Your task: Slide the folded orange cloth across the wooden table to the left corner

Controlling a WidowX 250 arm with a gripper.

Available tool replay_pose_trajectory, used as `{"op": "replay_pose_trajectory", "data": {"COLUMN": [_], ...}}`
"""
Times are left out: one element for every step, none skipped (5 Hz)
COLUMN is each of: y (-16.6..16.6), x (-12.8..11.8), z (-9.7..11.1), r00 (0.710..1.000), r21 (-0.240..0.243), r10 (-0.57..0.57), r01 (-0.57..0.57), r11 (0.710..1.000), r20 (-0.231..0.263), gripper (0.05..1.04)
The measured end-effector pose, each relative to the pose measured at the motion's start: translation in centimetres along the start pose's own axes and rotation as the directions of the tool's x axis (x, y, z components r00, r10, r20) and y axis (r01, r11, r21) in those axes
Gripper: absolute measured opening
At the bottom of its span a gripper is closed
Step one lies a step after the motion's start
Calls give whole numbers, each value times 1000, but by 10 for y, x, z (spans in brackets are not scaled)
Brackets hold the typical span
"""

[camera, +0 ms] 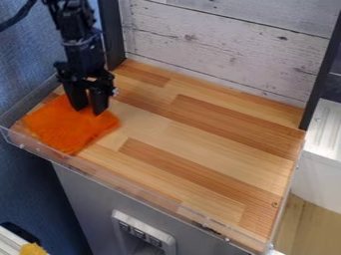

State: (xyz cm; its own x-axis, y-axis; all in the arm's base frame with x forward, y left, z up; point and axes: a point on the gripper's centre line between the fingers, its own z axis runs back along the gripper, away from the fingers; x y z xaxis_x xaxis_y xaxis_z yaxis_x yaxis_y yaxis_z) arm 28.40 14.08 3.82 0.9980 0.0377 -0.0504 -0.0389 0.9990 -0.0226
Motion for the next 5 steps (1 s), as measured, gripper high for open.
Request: {"op": "replay_pose_trajectory", "data": {"y": [-22, -41, -61, -77, -90], "x": [-4, -8, -15, -21, -24], "z": [13, 22, 28, 36, 41], "r00": [1000, 999, 998, 996, 995], "r21": [17, 30, 37, 44, 46], "r10": [-5, -9, -21, -28, -37], "r01": [4, 8, 19, 24, 33], "r11": [1000, 1000, 999, 999, 998], "r20": [20, 42, 61, 81, 94], "gripper": [1001, 1004, 999, 999, 999]}}
